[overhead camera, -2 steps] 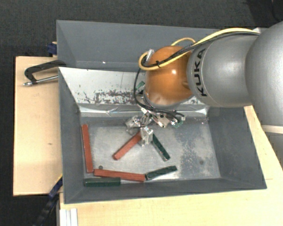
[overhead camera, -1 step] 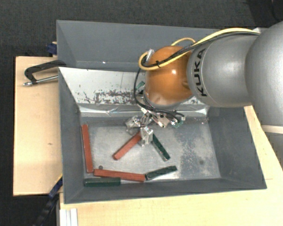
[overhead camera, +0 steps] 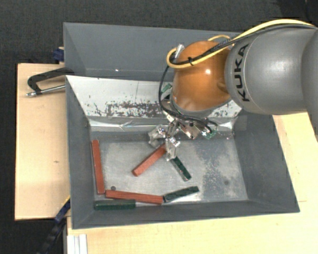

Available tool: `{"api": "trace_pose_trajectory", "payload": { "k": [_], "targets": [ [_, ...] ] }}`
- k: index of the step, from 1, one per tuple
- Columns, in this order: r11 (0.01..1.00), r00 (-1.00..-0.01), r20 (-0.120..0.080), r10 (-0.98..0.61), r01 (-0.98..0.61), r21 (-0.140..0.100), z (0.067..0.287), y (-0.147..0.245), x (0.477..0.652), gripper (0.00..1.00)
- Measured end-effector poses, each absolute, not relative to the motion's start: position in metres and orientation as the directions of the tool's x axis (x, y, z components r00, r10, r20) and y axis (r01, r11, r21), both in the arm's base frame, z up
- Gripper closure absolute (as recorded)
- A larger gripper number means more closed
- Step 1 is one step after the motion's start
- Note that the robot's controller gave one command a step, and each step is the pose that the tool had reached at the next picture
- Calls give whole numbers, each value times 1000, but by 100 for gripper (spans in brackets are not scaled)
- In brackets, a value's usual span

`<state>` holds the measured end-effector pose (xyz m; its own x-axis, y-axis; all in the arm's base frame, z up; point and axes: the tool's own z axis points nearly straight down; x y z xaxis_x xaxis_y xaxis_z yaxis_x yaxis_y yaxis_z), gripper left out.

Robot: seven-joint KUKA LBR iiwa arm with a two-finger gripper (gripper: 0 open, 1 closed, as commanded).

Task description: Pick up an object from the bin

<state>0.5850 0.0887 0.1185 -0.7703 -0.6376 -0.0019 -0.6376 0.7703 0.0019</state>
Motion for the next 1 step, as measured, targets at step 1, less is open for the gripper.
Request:
{"api": "trace_pose_trajectory", "payload": {
  "k": [1],
  "targets": [
    [785,-785,-6,-619,-619,-1,234,93,561,100]
  ]
}}
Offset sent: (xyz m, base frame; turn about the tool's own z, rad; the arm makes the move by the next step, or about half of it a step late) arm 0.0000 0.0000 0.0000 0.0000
